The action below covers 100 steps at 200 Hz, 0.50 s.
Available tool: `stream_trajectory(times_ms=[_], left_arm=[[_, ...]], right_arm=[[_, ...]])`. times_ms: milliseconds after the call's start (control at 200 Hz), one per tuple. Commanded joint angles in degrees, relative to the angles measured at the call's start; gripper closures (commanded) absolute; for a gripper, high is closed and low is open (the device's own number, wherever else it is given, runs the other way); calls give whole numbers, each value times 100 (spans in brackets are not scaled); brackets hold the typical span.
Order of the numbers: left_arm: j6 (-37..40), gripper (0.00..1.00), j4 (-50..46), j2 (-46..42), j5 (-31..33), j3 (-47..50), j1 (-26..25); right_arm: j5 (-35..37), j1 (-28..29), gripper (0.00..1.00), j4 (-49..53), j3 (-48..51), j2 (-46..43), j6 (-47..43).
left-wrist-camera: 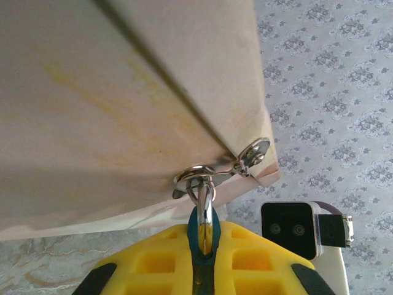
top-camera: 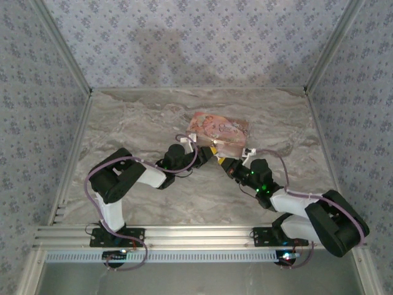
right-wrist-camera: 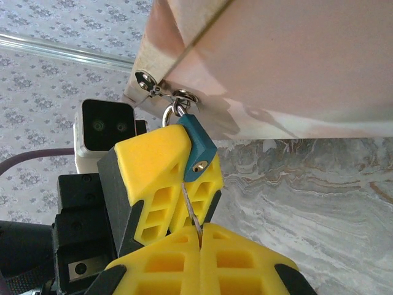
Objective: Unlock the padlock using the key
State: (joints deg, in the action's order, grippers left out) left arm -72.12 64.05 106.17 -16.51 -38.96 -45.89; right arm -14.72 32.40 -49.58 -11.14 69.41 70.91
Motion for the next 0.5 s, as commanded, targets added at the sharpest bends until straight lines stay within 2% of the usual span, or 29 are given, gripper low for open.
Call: stream_trajectory(times_ms=[0, 495], left_arm=[[5, 95, 593, -212, -86, -156, -27], [-4, 95, 601, -202, -91, -147, -58]], right_arm=[[118, 41, 100, -236, -111, 81, -106], [99, 12, 100, -342, -198, 249, -132]])
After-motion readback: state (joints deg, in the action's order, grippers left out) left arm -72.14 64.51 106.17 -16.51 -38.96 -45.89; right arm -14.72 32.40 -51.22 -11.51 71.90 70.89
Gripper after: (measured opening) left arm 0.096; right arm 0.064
